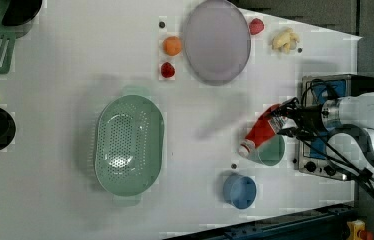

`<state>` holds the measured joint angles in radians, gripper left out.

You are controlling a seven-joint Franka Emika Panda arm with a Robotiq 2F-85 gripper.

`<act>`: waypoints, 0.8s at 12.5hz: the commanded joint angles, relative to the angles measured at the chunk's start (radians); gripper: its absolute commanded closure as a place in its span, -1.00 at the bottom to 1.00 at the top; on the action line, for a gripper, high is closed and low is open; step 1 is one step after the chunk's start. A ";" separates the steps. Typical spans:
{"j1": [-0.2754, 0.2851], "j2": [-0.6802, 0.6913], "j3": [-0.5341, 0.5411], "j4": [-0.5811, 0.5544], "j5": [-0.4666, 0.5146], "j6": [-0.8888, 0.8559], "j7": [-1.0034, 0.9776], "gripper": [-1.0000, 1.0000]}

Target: Pick Ketchup from oven and place it on table.

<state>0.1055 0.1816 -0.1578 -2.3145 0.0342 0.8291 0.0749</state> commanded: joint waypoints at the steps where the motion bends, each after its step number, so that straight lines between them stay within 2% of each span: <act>1: 0.026 0.134 -0.021 0.013 0.009 0.117 -0.020 -0.24; 3: 0.026 0.165 -0.022 0.008 0.009 0.165 -0.020 -0.59; 4: 0.026 0.170 -0.020 0.004 0.009 0.193 -0.020 -0.92; 5: 0.027 0.151 -0.020 0.015 0.010 0.202 -0.017 -1.00; 8: 0.027 0.062 -0.021 0.064 0.010 0.193 -0.017 -1.00; 10: 0.027 -0.020 -0.020 0.124 0.010 0.105 -0.017 -1.00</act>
<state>0.1227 0.2188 -0.1919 -2.2695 0.0248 0.9766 0.0750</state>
